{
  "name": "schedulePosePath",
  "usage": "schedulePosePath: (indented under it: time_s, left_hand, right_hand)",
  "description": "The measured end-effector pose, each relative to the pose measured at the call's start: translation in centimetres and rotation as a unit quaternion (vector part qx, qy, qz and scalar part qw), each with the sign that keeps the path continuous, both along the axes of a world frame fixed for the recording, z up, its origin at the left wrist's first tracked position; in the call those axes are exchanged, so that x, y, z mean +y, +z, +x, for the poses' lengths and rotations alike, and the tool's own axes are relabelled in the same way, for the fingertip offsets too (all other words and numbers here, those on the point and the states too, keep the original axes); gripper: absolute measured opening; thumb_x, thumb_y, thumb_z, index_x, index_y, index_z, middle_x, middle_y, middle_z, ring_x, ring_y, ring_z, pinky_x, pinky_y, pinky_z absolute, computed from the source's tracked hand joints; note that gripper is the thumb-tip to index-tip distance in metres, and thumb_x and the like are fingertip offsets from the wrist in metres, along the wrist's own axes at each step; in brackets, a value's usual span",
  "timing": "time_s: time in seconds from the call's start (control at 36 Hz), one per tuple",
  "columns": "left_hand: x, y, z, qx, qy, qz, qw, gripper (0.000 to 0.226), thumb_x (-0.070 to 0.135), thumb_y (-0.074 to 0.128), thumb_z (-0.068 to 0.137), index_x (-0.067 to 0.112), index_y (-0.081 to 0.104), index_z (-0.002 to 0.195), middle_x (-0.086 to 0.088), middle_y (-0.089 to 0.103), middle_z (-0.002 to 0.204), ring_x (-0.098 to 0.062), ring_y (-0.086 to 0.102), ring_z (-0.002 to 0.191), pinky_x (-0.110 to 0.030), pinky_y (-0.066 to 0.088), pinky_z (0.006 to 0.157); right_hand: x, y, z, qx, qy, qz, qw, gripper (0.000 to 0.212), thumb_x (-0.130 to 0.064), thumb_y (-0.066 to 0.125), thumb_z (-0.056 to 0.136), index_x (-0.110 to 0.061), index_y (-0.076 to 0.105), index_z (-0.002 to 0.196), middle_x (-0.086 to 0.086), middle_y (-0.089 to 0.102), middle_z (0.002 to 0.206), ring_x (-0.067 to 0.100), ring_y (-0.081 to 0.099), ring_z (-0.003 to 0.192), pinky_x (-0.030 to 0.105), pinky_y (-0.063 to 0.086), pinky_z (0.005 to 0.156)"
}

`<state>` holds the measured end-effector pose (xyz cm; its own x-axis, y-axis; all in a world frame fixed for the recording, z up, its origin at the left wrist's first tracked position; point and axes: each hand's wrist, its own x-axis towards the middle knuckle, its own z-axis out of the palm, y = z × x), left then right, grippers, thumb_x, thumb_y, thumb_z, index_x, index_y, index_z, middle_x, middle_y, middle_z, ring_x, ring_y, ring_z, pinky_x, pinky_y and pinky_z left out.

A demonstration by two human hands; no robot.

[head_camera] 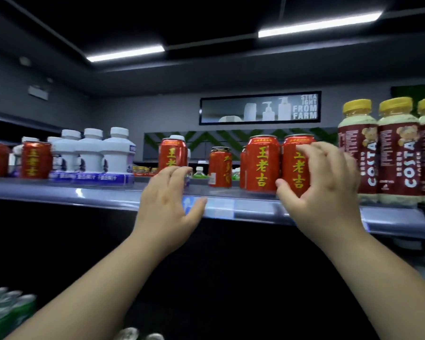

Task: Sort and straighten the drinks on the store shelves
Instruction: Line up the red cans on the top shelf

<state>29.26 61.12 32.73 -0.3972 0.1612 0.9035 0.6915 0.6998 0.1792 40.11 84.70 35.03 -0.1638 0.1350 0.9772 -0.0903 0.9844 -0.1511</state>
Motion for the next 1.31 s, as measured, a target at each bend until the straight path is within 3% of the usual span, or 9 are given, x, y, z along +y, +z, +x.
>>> schedulePosePath:
  time_s: [0.19, 0.39, 0.61, 0.75, 0.89, 1.06, 1.14, 1.22, 1.31]
  left_hand:
    - [-7.0, 0.5, -1.5, -0.075, 0.005, 0.065, 0.995, 0.060, 0.038, 0.064, 0.088, 0.020, 0.043, 0.141, -0.001, 0.050, 0.134, -0.022, 0.047, 0.124, -0.039, 0.038, 0.105]
    - [-11.0, 1.1, -4.2, -0.080, -0.067, 0.012, 0.994, 0.049, 0.039, 0.064, 0.088, 0.032, 0.047, 0.134, 0.009, 0.054, 0.128, -0.011, 0.052, 0.115, -0.034, 0.045, 0.096]
    - [-13.5, 2.2, -6.6, -0.042, -0.134, -0.013, 0.990, 0.047, 0.037, 0.066, 0.087, 0.031, 0.050, 0.131, 0.019, 0.051, 0.117, -0.003, 0.051, 0.112, -0.026, 0.040, 0.092]
    - [-12.0, 3.1, -7.6, -0.059, -0.175, -0.016, 0.983, 0.045, 0.035, 0.065, 0.087, 0.031, 0.049, 0.128, 0.011, 0.056, 0.119, -0.008, 0.052, 0.110, -0.032, 0.045, 0.092]
    - [-8.3, 4.5, -7.6, -0.113, -0.206, -0.026, 0.972, 0.054, 0.040, 0.066, 0.087, 0.034, 0.043, 0.135, 0.005, 0.058, 0.125, -0.016, 0.057, 0.111, -0.038, 0.048, 0.095]
    - [-3.5, 5.9, -6.3, -0.164, -0.215, -0.017, 0.963, 0.078, 0.050, 0.074, 0.080, 0.028, 0.028, 0.140, 0.005, 0.060, 0.115, -0.022, 0.063, 0.103, -0.041, 0.051, 0.092]
    - [-1.7, 6.1, -6.0, -0.164, -0.177, -0.004, 0.970, 0.083, 0.046, 0.073, 0.083, 0.026, 0.018, 0.142, -0.007, 0.063, 0.119, -0.029, 0.063, 0.101, -0.042, 0.051, 0.089]
    - [-0.1, 6.3, -5.2, -0.156, -0.185, 0.001, 0.970, 0.088, 0.043, 0.073, 0.084, 0.031, 0.012, 0.147, -0.007, 0.060, 0.129, -0.028, 0.061, 0.106, -0.039, 0.048, 0.087]
    - [1.8, 6.2, -3.9, -0.158, -0.222, 0.002, 0.962, 0.090, 0.043, 0.074, 0.084, 0.036, 0.011, 0.147, -0.005, 0.057, 0.131, -0.026, 0.062, 0.103, -0.042, 0.052, 0.090]
  right_hand:
    - [-7.2, -0.5, -2.2, -0.020, 0.063, 0.083, 0.994, 0.046, -0.034, 0.064, 0.081, -0.013, 0.060, 0.122, 0.005, 0.062, 0.116, 0.028, 0.055, 0.108, 0.037, 0.037, 0.091]
    - [-14.7, 2.4, -6.7, -0.222, 0.062, -0.053, 0.972, 0.069, -0.054, 0.068, 0.087, -0.031, 0.034, 0.141, -0.006, 0.053, 0.126, 0.019, 0.056, 0.106, 0.037, 0.051, 0.080]
    - [-17.8, 3.9, -12.1, -0.277, -0.021, -0.117, 0.954, 0.085, -0.068, 0.071, 0.077, -0.027, 0.029, 0.139, 0.003, 0.060, 0.126, 0.028, 0.062, 0.108, 0.042, 0.050, 0.081]
    - [-17.4, 3.7, -11.9, -0.243, -0.023, -0.142, 0.959, 0.074, -0.062, 0.075, 0.077, -0.024, 0.040, 0.129, 0.001, 0.064, 0.125, 0.027, 0.063, 0.110, 0.046, 0.053, 0.091]
    - [-15.9, 3.3, -9.8, -0.215, -0.010, -0.149, 0.965, 0.076, -0.062, 0.078, 0.074, -0.024, 0.039, 0.127, -0.002, 0.064, 0.113, 0.022, 0.063, 0.101, 0.045, 0.055, 0.086]
    - [-12.1, 2.0, -5.5, -0.151, 0.005, -0.019, 0.988, 0.056, -0.043, 0.076, 0.085, -0.025, 0.052, 0.133, -0.006, 0.062, 0.121, 0.014, 0.056, 0.111, 0.032, 0.049, 0.092]
    - [-8.8, 0.9, -3.1, -0.030, -0.068, 0.067, 0.995, 0.048, -0.039, 0.070, 0.084, -0.017, 0.061, 0.126, 0.001, 0.066, 0.121, 0.020, 0.057, 0.113, 0.040, 0.048, 0.096]
    - [-5.1, 0.2, -1.8, 0.027, -0.152, 0.052, 0.987, 0.061, -0.048, 0.067, 0.080, -0.016, 0.056, 0.131, 0.009, 0.057, 0.134, 0.031, 0.050, 0.126, 0.051, 0.040, 0.105]
    - [-2.6, 0.3, -1.1, -0.049, -0.219, -0.023, 0.974, 0.086, -0.065, 0.068, 0.079, -0.025, 0.037, 0.149, 0.013, 0.031, 0.158, 0.035, 0.025, 0.145, 0.055, 0.022, 0.116]
